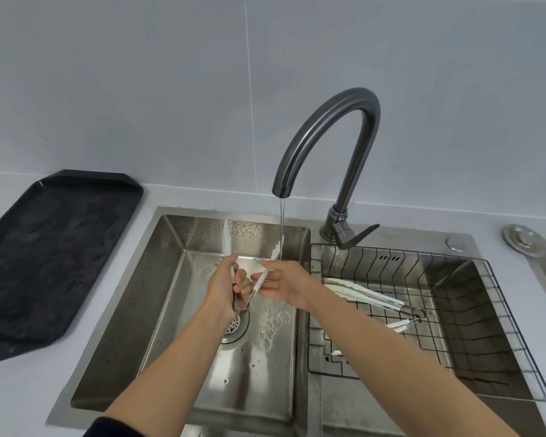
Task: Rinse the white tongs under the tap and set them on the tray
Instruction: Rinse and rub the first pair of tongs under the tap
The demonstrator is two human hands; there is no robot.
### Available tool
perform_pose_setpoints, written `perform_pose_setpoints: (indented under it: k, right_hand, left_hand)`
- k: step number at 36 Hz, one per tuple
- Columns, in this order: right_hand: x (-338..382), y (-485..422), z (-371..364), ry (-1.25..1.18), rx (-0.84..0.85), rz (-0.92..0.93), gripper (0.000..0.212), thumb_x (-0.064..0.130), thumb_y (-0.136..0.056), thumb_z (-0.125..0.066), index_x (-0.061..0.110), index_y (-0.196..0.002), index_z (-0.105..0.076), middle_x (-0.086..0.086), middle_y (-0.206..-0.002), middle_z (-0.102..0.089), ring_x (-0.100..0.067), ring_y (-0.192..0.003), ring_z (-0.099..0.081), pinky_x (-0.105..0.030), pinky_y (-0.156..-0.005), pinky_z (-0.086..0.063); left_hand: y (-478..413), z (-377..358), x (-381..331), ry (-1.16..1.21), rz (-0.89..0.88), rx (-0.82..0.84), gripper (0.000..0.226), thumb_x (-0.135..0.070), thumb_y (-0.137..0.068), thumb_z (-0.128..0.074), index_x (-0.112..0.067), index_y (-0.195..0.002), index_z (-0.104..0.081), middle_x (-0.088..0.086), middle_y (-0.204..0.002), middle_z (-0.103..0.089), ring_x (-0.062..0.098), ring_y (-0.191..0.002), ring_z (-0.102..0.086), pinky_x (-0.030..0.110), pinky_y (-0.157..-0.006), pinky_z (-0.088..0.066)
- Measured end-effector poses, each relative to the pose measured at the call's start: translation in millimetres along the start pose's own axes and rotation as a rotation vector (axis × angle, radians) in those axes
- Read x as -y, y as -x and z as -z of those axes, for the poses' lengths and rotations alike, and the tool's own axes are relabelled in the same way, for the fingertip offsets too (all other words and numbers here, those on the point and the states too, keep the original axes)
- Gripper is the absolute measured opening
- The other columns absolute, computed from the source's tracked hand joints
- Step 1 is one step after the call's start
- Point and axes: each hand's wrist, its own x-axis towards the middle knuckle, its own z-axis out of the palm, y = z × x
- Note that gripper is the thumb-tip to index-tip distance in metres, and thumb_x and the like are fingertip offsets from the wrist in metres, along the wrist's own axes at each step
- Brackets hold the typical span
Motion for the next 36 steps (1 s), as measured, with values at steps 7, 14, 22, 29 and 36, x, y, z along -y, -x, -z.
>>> perform_pose_setpoints:
  k: [7,14,22,29,36]
  right_hand:
    - [1.5,0.0,4.1,-0.020,-0.079,-0.019,0.012,0.001,-0.091,-0.053,0.004,-0.079,-0.054,-0.013,-0.079,-0.059,-0.023,-0.072,-0.060,-0.030,-0.071,-0.055]
    - [-0.3,-3.1,2.4,0.177,-0.152,0.062,0.018,0.000,-0.084,-0.064,0.010,-0.080,-0.050,-0.007,-0.077,-0.060,-0.018,-0.069,-0.061,-0.037,-0.076,-0.056]
    - [-0.2,-6.5,-2.5,0.116,-0.188,0.120,0.021,-0.001,-0.083,-0.065,-0.006,-0.102,-0.058,-0.009,-0.078,-0.064,-0.017,-0.067,-0.064,-0.026,-0.057,-0.057]
    - [2.0,-6.6,-2.4,0.092,-0.251,0.099,0.017,0.001,-0.083,-0.065,-0.006,-0.097,-0.058,-0.011,-0.076,-0.063,-0.019,-0.065,-0.063,-0.022,-0.046,-0.055]
    - [-4.8,-12.2,-4.0,0.191,-0.262,0.099,0.007,0.002,-0.087,-0.060,0.006,-0.082,-0.057,-0.007,-0.077,-0.059,-0.017,-0.071,-0.060,-0.027,-0.066,-0.056]
  left_hand:
    - [-3.7,10.4,10.2,-0.219,0.081,-0.076,0.033,-0.032,-0.094,-0.043,-0.015,-0.066,-0.041,-0.003,-0.028,-0.034,0.006,-0.020,-0.026,0.006,-0.028,-0.023]
    - [-10.6,24.5,17.2,-1.024,-0.048,-0.099,0.044,-0.039,-0.099,-0.026,-0.003,-0.088,-0.051,0.003,-0.043,-0.047,0.011,-0.030,-0.043,0.020,-0.039,-0.031]
    - [-12.1,9.7,10.5,-1.244,-0.257,-0.041,0.069,-0.057,-0.087,-0.034,-0.007,-0.133,-0.045,0.014,-0.132,-0.054,0.030,-0.118,-0.053,0.044,-0.104,-0.040]
    - [-3.0,-14.8,12.8,-1.197,-0.150,0.074,0.050,-0.053,-0.075,-0.037,-0.021,-0.102,-0.065,0.017,-0.132,-0.051,0.033,-0.128,-0.045,0.046,-0.106,-0.036]
    - [0.1,-11.9,12.4,-1.015,-0.075,0.197,0.032,-0.018,-0.085,-0.056,-0.009,-0.115,-0.050,0.012,-0.094,-0.067,0.021,-0.072,-0.065,0.026,-0.062,-0.046]
